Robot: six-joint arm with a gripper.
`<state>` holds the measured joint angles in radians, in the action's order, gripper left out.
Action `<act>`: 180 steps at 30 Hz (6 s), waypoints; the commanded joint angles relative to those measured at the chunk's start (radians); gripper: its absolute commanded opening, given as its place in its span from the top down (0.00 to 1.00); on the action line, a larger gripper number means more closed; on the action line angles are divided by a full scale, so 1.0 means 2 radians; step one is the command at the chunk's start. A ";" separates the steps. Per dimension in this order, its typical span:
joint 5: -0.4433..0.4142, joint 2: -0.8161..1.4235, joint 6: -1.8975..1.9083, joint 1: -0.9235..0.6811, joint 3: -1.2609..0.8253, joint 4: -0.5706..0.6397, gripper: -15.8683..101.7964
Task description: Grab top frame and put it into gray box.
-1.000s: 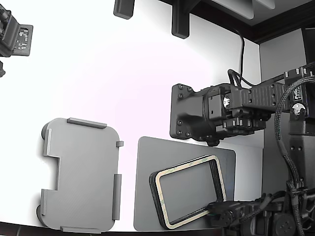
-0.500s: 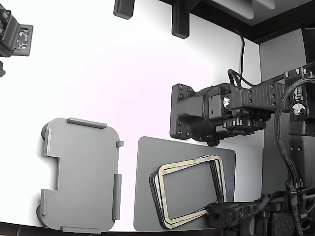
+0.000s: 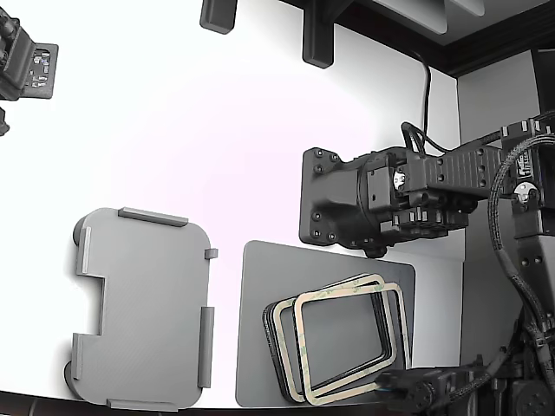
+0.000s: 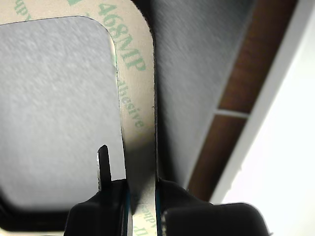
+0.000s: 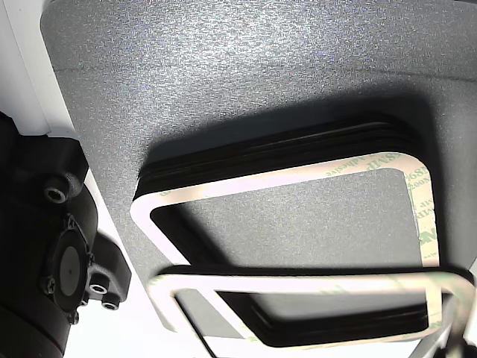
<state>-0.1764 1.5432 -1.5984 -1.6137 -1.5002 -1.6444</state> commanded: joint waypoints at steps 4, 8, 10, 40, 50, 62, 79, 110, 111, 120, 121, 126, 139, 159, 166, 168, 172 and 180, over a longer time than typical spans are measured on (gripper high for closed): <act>-0.018 0.032 0.215 0.074 0.054 0.007 0.96; -0.088 0.047 0.332 0.101 0.062 0.011 0.96; -0.110 0.057 0.394 0.120 0.059 0.015 0.96; -0.122 0.024 1.437 0.472 0.146 -0.005 0.98; -0.047 0.012 1.873 0.505 0.107 -0.006 0.97; 0.056 -0.035 1.938 0.531 0.110 -0.006 0.97; 0.067 -0.072 1.887 0.548 0.116 -0.005 0.97; 0.076 -0.072 1.870 0.559 0.095 0.002 0.97; 0.075 -0.072 1.870 0.559 0.095 0.002 0.97; 0.074 -0.067 1.871 0.560 0.084 0.015 0.97; 0.074 -0.067 1.871 0.560 0.082 0.017 0.97; 0.073 -0.067 1.872 0.560 0.079 0.021 0.97; 0.074 -0.064 1.873 0.560 0.064 0.036 0.97; 0.028 -0.047 1.837 0.560 0.072 0.069 0.02; -0.042 0.030 1.652 0.573 0.013 0.146 0.02; -0.085 0.079 1.551 0.577 -0.036 0.179 0.02; -0.111 0.201 1.325 0.617 -0.143 0.249 0.02; -0.012 0.408 0.939 0.753 -0.304 0.332 0.02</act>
<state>-0.2700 2.1675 0.7777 -0.1948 -2.0233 -1.0094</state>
